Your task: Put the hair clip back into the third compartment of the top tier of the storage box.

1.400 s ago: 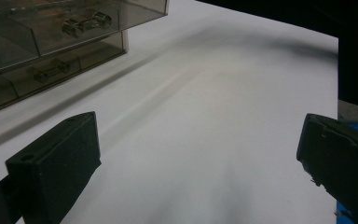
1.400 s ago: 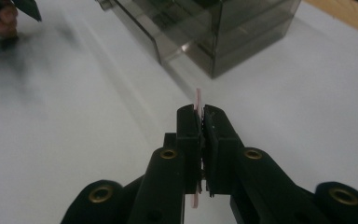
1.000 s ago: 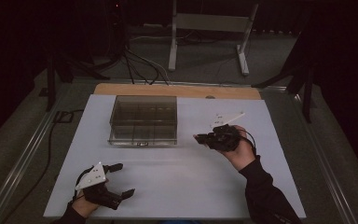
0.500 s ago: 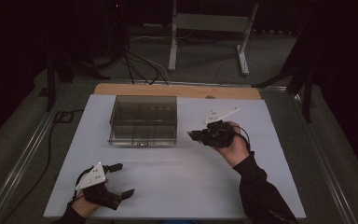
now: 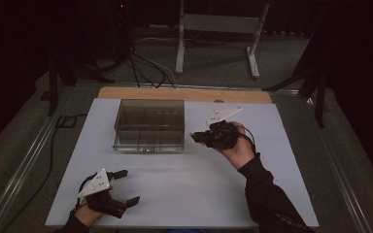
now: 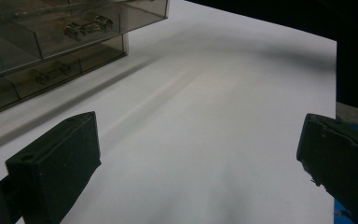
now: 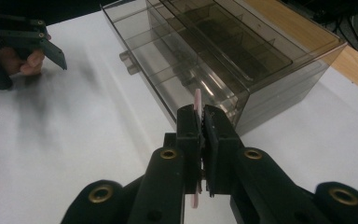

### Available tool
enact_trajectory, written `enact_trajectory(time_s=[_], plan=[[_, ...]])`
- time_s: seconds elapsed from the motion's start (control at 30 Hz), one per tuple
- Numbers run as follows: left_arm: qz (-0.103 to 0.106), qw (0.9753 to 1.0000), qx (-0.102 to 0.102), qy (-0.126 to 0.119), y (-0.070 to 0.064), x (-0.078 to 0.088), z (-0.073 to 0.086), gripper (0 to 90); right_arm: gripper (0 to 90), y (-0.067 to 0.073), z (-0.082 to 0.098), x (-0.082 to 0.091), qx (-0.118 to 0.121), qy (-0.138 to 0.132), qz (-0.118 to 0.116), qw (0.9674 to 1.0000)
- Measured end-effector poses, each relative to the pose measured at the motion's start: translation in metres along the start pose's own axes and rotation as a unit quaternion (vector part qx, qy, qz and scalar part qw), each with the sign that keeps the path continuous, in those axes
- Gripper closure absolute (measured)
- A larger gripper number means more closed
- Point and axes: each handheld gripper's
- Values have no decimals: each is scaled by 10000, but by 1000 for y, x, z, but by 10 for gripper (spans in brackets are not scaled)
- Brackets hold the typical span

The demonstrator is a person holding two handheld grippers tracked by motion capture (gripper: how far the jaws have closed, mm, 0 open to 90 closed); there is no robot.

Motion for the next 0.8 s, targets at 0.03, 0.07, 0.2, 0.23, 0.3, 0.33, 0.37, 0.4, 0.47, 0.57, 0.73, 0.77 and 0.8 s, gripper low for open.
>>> enact_trajectory(time_s=[0.03,0.07,0.2,0.23,0.3,0.33,0.37,0.4,0.47,0.57,0.73,0.77,0.8], plan=[[-6,10000,-32,20,0,0,0,5,853,1,-1,-1,2,3,-8,10000],[-6,10000,-32,20,0,0,0,5,853,2,-2,-1,13,12,-7,10000],[-5,10000,-3,2,0,0,0,5,853,4,-5,-2,36,-9,-32,10000],[-2,10000,-31,19,-1,0,0,5,853,5,-7,-4,39,-4,-43,10000],[-2,10000,-19,3,0,0,0,5,853,6,-9,-5,67,9,-40,10000],[-2,10000,-19,3,0,0,0,5,853,7,-9,-6,62,2,-41,10000],[-2,10000,-5,10,0,0,0,5,853,7,-10,-7,70,7,-59,10000],[-2,10000,-5,10,0,0,0,5,853,7,-10,-7,70,7,-59,10000],[6,10000,-39,7,0,0,0,5,853,9,-12,-9,100,18,-45,9999],[1,10000,-33,14,-1,0,0,5,853,10,-16,-10,107,-3,-66,9999],[5,10000,-30,-1,0,0,0,5,853,13,-19,-12,179,-11,-79,9998],[-1,10000,-27,15,-1,0,0,5,853,14,-21,-14,177,-11,-112,9998],[-1,10000,-27,15,-1,0,0,5,853,14,-21,-14,177,-11,-112,9998]])
Point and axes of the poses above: each handheld gripper's, and its own axes: x roughly backward along the jaws, z roughly out of its underside, y roughly to its left, and after that the axes turned 13 degrees about -x, right-handed
